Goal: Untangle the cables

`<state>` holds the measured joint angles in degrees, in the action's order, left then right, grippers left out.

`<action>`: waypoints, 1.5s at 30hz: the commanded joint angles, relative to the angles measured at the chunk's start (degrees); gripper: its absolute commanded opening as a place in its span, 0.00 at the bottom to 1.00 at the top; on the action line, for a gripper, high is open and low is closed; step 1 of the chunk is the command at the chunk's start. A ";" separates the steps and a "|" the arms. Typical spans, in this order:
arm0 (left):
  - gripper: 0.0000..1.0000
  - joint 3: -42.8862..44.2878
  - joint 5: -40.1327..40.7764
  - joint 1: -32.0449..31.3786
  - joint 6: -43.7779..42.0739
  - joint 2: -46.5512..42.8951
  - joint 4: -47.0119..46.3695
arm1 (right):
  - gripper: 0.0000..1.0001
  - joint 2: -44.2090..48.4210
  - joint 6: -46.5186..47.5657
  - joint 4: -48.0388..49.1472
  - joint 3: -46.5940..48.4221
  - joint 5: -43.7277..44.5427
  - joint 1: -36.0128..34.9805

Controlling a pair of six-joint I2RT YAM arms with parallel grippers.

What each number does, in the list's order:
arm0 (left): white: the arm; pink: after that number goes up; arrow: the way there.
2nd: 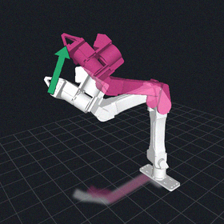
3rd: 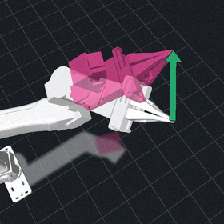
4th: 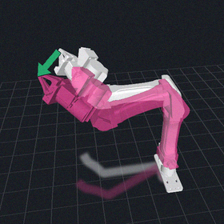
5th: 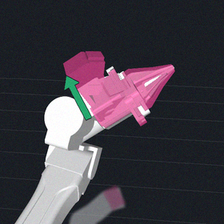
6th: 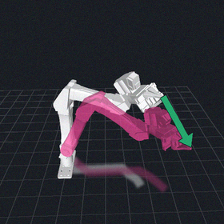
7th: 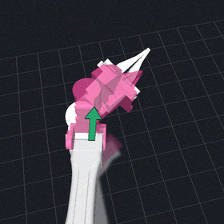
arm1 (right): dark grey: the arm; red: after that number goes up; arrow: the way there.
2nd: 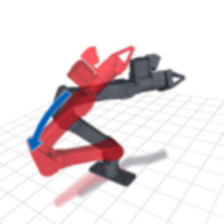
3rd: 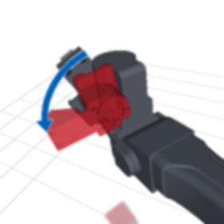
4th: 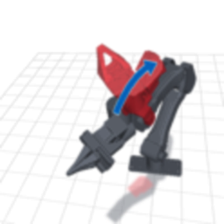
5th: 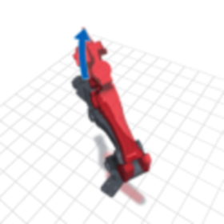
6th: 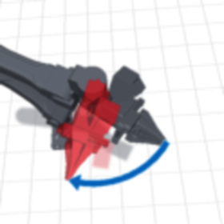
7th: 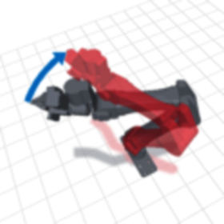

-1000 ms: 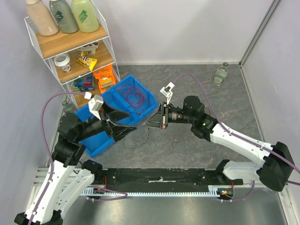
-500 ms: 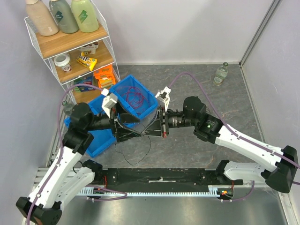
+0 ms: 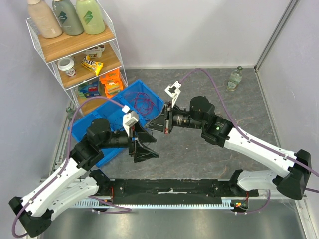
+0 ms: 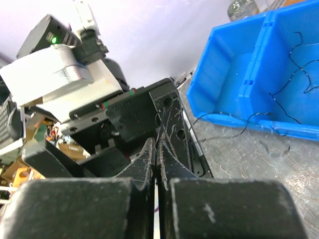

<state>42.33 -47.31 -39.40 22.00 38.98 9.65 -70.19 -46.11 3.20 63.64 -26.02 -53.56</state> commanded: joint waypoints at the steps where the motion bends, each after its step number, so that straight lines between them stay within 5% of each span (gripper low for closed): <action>1: 0.86 1.09 18.99 -2.44 -1.96 1.09 2.04 | 0.00 -0.91 -4.33 4.43 1.50 5.28 -1.10; 7: 0.31 1.44 34.18 -2.35 -2.49 -0.83 3.96 | 0.01 -0.39 -2.24 -0.54 1.05 12.03 -1.46; 11: 0.02 3.72 44.12 -2.52 -3.10 1.88 9.67 | 0.52 1.19 3.90 -10.12 2.54 19.85 -1.28; 14: 0.02 6.27 55.09 -2.35 -1.18 4.95 14.59 | 0.78 3.83 8.22 -19.69 3.60 32.02 0.03; 18: 0.02 7.95 69.61 -1.12 1.90 6.02 13.04 | 0.87 9.97 9.89 -25.43 1.32 40.16 4.24; 26: 0.02 7.42 76.04 7.04 3.58 11.46 2.05 | 0.87 17.45 10.34 -28.95 -3.51 42.19 6.10; 32: 0.02 10.32 77.02 14.95 3.23 16.30 2.75 | 0.87 18.95 10.16 -29.75 -5.19 43.16 6.19; 40: 0.02 15.59 81.76 17.25 -7.83 18.06 -1.99 | 0.87 17.55 10.86 -29.57 -5.10 43.25 6.19; 45: 0.02 11.13 84.48 17.34 -15.48 19.29 -14.72 | 0.87 17.11 10.86 -29.31 -5.36 43.07 6.19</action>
<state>55.55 32.62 -22.46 15.22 57.06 8.01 -53.04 -35.92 -26.83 58.15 15.55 -47.35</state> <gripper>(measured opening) 0.034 0.871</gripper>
